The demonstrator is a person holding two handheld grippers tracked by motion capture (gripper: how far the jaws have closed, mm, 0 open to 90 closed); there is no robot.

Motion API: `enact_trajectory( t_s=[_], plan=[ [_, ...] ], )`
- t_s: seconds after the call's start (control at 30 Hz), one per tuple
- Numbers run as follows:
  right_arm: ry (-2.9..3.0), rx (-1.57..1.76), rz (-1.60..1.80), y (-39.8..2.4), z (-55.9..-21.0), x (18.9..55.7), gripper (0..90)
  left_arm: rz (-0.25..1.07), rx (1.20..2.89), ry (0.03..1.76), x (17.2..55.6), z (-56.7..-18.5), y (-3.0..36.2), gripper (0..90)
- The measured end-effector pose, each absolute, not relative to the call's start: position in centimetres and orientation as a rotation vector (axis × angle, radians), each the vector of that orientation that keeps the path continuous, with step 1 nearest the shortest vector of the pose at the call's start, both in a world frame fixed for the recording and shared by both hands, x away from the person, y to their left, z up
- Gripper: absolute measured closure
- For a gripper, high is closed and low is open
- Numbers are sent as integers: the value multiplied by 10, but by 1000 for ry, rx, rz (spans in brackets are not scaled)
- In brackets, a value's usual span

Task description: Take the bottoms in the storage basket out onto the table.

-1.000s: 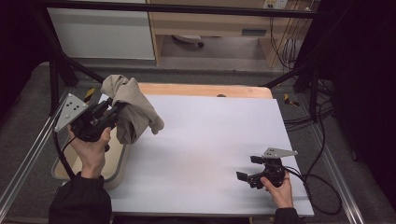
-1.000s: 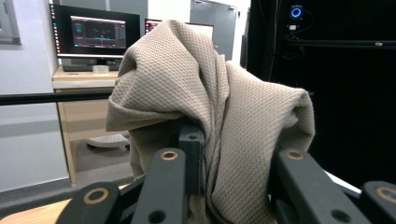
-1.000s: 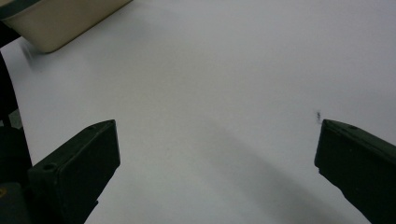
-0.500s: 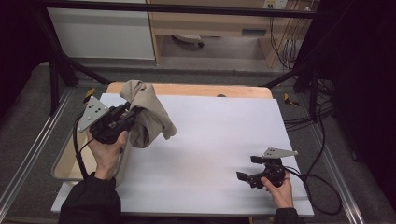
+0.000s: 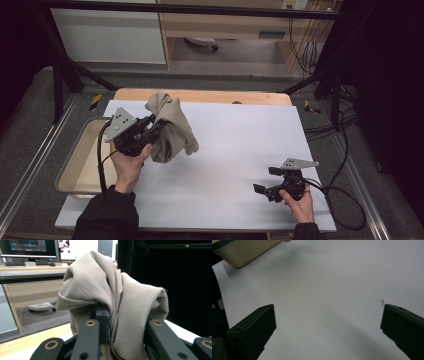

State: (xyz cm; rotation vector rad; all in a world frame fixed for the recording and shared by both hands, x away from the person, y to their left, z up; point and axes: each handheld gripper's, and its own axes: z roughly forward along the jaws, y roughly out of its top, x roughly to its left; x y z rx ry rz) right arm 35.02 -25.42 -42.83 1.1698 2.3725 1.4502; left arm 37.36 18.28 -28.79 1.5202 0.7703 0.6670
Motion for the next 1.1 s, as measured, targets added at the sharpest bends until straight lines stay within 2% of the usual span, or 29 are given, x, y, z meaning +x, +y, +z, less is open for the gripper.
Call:
enact_trajectory(
  t_s=[1.1],
  plan=[
    [2370,1171,1449,-254,-428,350,5,586,1682,757,389,-322,127,722]
  ],
)
